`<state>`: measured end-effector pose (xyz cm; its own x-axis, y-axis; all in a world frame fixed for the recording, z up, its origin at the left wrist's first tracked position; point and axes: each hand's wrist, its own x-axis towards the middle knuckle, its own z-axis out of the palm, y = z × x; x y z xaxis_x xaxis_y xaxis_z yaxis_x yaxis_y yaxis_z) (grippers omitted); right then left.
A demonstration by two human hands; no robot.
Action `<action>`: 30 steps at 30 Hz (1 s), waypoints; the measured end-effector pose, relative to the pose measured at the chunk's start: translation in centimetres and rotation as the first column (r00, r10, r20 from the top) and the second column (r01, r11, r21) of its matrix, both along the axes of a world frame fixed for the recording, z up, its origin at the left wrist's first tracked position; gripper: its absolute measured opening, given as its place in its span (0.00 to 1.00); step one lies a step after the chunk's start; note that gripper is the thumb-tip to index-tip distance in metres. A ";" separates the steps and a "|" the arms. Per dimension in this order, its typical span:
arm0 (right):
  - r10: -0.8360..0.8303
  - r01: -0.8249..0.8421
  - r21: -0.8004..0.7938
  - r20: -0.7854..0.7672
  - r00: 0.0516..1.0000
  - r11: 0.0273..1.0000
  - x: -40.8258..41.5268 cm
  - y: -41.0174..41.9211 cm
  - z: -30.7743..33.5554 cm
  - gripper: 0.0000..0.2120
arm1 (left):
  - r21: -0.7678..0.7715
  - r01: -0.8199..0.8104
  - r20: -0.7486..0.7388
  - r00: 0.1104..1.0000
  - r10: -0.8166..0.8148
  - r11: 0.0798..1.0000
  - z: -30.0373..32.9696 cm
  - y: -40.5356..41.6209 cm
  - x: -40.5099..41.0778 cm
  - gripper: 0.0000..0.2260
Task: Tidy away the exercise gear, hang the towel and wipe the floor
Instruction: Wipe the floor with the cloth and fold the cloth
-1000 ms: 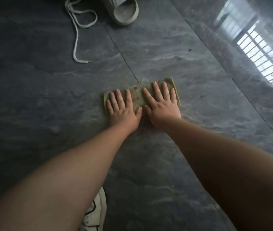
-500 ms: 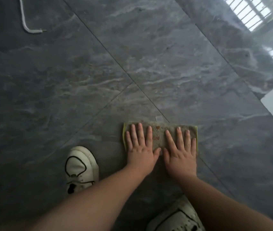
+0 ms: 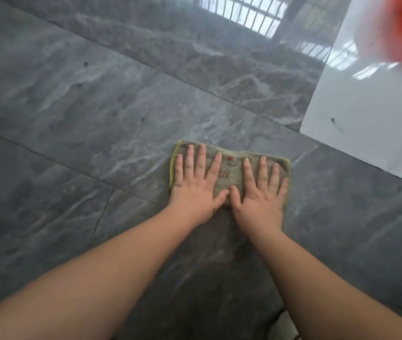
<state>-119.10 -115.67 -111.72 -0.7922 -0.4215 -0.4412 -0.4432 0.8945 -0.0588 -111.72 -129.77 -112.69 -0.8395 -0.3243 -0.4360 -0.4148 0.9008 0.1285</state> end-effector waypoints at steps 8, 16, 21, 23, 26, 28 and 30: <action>0.010 -0.009 -0.012 0.045 0.999 1.000 -14.4 -7.1 -0.3 0.34 | 0.016 0.094 -0.025 0.995 -0.093 0.995 0.3 -8.5 -15.8 0.37; 0.008 -0.008 -0.048 0.017 1.000 0.999 -19.4 -9.2 -0.8 0.33 | -0.029 0.124 -0.008 0.992 -0.124 0.992 -0.1 -10.9 -21.4 0.38; -0.072 0.072 -0.049 0.004 0.997 0.996 -17.3 -7.8 -0.2 0.33 | -0.029 0.138 0.015 0.990 -0.138 0.990 0.7 -9.6 -19.8 0.37; -0.097 0.097 -0.026 0.010 0.995 0.995 -14.6 -5.9 -0.1 0.34 | -0.005 0.160 0.045 0.986 -0.160 0.987 0.9 -7.7 -17.5 0.37; -0.135 0.134 0.022 0.066 0.989 0.991 -10.5 -2.9 0.4 0.35 | 0.029 0.184 0.106 0.977 -0.186 0.982 1.4 -4.1 -13.1 0.37; -0.167 0.163 0.049 0.113 0.979 0.985 -7.2 -0.8 1.2 0.35 | 0.054 0.215 0.138 0.966 -0.221 0.975 1.9 -1.9 -9.9 0.37; -0.205 0.196 0.071 0.150 0.967 0.978 -2.9 1.2 1.8 0.36 | 0.080 0.246 0.162 0.953 -0.256 0.966 2.4 -0.1 -6.5 0.36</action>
